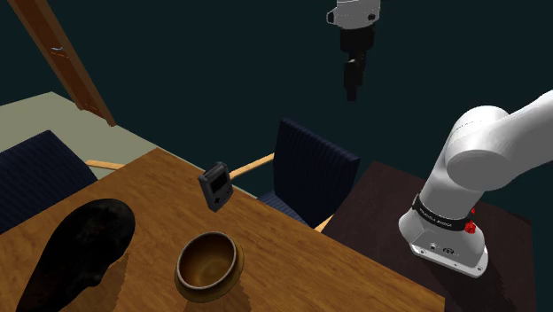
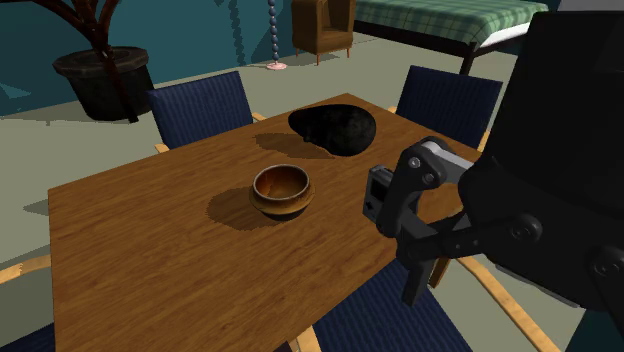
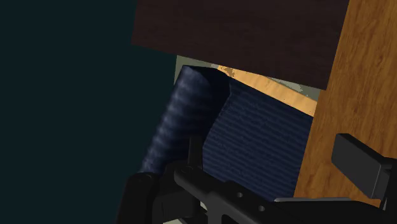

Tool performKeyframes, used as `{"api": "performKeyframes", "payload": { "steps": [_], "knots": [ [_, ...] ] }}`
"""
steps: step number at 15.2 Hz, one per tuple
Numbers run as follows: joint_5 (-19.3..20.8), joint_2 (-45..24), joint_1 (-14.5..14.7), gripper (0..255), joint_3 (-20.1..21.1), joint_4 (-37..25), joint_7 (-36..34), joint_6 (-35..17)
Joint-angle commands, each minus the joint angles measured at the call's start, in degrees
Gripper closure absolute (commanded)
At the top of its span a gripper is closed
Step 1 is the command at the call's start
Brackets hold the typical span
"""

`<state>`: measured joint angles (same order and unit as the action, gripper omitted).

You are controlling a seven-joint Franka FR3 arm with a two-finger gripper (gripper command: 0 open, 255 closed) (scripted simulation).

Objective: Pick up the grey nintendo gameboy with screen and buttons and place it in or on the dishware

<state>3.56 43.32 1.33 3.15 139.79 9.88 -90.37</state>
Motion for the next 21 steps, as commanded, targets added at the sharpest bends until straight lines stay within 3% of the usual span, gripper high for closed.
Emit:
{"api": "performKeyframes", "payload": {
  "steps": [1, 11, 21],
  "knots": [
    [0.0, 0.0, 0.0, 0, 0.0, 0.0, 0.0, 0.0],
    [-0.88, -19.56, 4.41, 0, 0.92, -5.58, 7.91, -15.57],
    [-1.34, -38.93, 8.22, 0, 3.55, -16.65, 15.29, -25.38]
  ]
}}
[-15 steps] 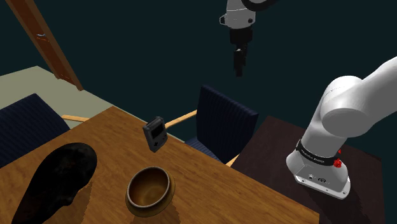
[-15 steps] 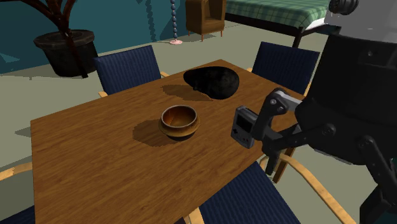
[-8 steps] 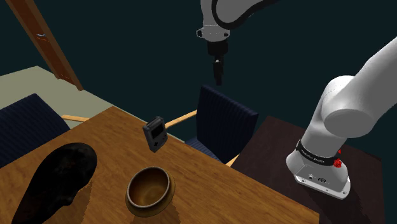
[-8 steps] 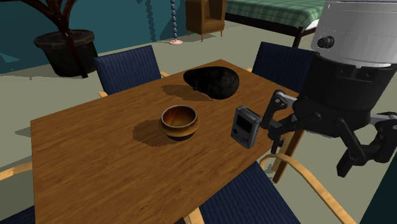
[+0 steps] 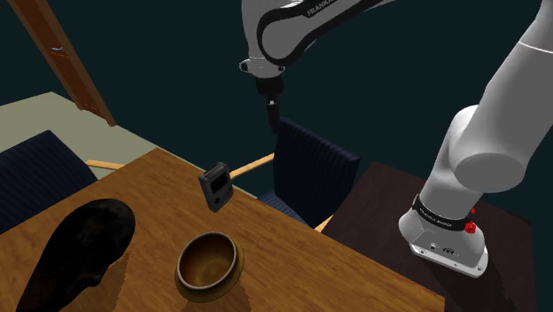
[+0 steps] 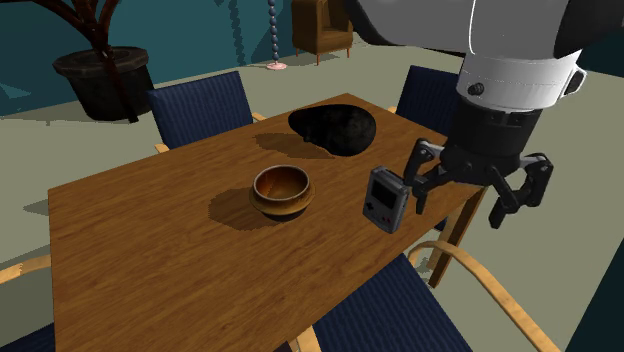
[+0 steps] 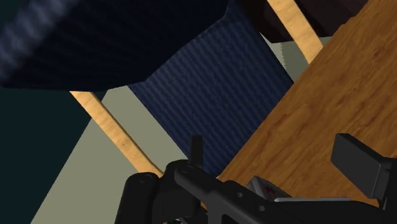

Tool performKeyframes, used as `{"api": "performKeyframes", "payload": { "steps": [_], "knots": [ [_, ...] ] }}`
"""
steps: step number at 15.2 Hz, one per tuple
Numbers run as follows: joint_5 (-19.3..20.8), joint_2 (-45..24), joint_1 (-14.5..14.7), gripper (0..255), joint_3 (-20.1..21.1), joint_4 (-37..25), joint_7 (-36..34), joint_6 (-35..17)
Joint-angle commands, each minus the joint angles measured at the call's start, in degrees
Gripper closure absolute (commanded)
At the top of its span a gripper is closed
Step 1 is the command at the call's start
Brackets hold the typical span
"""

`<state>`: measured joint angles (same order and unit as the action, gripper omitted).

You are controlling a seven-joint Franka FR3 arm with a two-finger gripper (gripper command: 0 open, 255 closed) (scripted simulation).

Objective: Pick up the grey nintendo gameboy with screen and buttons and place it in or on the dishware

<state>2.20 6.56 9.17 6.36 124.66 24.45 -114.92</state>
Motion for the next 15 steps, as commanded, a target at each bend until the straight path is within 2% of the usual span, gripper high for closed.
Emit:
{"api": "performKeyframes", "payload": {
  "steps": [1, 8, 15],
  "knots": [
    [0.07, -4.04, 0.75, 0, 0.69, -2.87, 1.4, -1.5],
    [1.04, -16.84, 3.38, 0, 3.28, -13.38, 5.76, -4.69],
    [2.9, -28.43, 6.4, 0, 5.66, -24.79, 9.42, -5.55]
  ]
}}
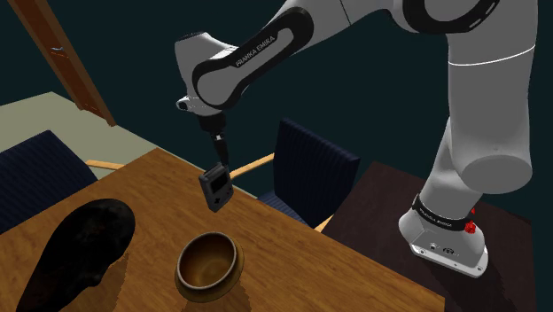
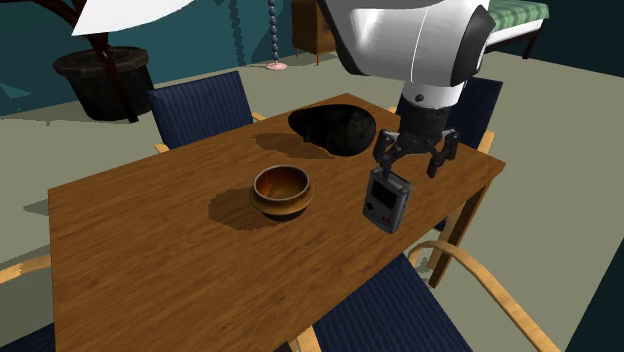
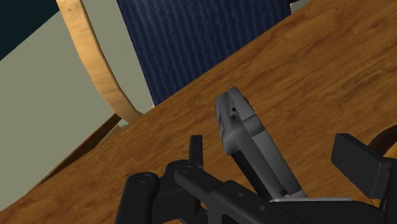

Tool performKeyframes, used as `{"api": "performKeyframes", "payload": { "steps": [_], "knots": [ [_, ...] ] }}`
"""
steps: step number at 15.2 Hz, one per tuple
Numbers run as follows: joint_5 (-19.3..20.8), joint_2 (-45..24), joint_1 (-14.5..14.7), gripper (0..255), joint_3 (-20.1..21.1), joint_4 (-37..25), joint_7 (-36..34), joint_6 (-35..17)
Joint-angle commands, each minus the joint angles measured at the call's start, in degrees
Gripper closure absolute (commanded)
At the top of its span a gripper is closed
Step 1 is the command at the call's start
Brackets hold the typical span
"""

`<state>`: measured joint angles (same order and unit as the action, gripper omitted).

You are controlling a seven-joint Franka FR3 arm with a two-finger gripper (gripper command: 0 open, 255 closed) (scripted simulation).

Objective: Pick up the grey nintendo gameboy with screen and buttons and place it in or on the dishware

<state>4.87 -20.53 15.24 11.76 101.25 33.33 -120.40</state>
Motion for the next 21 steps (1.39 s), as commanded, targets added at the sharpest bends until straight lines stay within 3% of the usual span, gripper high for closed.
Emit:
{"api": "performKeyframes", "payload": {
  "steps": [1, 8, 15, 16, 21],
  "knots": [
    [0.31, -1.66, 0.35, 0, 0.21, -1.05, 0.49, -0.72],
    [0.96, -3.98, 0.53, 0, -0.09, 0.86, 0.07, -4.89],
    [0.96, -3.97, 0.53, 0, -0.09, 0.86, 0.07, -4.88],
    [0.96, -3.97, 0.53, 255, -0.09, 0.86, 0.07, -4.88],
    [0.96, -3.98, 0.53, 255, -0.09, 0.87, 0.07, -4.91]
  ]
}}
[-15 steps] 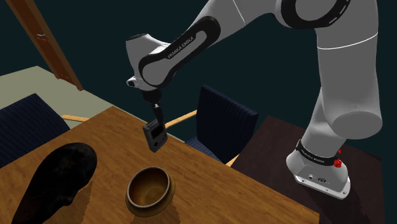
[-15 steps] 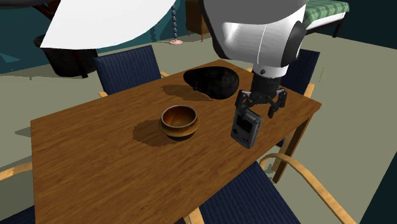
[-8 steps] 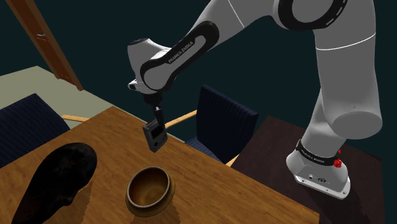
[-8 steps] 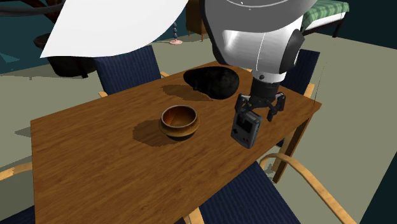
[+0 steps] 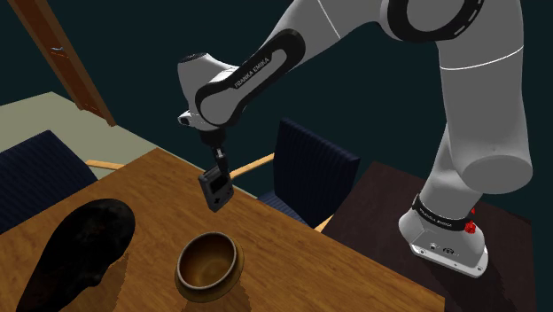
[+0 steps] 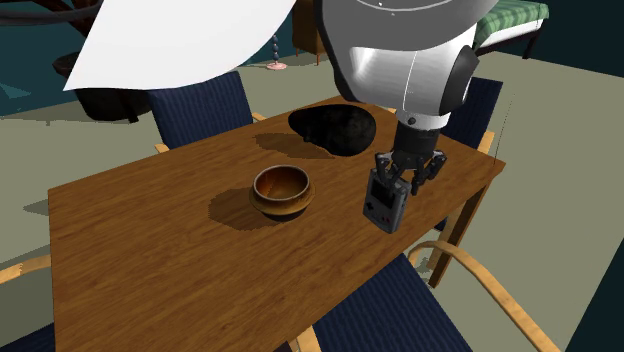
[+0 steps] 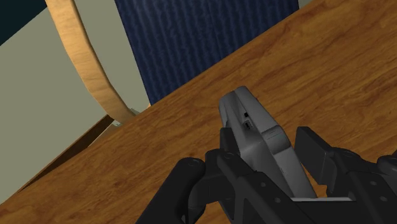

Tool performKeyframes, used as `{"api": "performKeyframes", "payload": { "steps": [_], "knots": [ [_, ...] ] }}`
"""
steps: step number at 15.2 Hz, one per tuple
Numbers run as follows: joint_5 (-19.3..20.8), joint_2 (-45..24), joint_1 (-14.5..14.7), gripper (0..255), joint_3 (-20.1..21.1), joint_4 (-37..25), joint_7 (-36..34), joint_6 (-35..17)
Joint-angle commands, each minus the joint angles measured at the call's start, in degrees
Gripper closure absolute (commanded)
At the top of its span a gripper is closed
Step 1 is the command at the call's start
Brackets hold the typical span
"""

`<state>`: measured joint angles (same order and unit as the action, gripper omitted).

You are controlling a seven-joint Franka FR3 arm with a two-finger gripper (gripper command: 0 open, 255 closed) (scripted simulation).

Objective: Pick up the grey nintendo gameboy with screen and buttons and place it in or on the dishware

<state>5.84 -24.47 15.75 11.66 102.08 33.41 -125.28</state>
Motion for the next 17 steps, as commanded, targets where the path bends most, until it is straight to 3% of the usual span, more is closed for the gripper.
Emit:
{"api": "performKeyframes", "payload": {
  "steps": [1, 17],
  "knots": [
    [0.0, -0.08, 0.01, 255, 0.01, 0.01, 0.0, -0.02],
    [-1.21, 4.29, -0.3, 255, 0.55, -4.07, 0.75, 8.33]
  ]
}}
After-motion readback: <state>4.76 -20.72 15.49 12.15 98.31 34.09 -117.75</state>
